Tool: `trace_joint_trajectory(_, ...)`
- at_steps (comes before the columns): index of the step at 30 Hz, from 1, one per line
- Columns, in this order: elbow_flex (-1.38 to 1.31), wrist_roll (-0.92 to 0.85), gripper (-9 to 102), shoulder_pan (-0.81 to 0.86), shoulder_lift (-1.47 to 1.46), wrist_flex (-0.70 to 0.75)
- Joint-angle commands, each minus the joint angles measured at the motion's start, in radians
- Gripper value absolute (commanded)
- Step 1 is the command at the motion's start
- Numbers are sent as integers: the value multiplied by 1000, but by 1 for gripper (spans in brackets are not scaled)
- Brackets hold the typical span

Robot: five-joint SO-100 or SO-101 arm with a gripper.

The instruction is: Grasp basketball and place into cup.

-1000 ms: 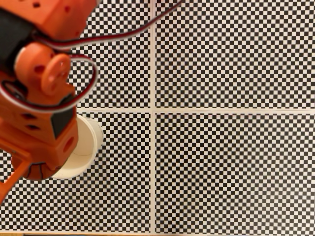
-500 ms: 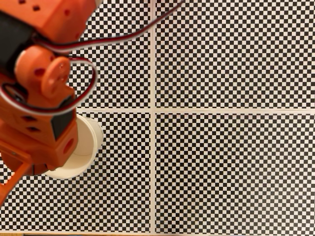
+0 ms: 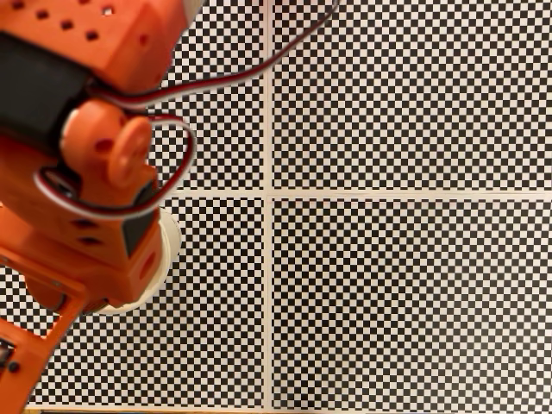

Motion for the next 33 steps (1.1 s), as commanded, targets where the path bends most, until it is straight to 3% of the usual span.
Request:
trace_joint_trajectory(1,-51,3,41,-15,9,3)
trace_joint_trajectory(11,-51,15,42,-23,12,6)
trace_joint_trajectory(15,-49,35,33,-14,20,17)
trace_joint_trajectory(23,-51,43,0,0,84,94)
trace_joint_trajectory(33,-43,46,0,-60,193,212)
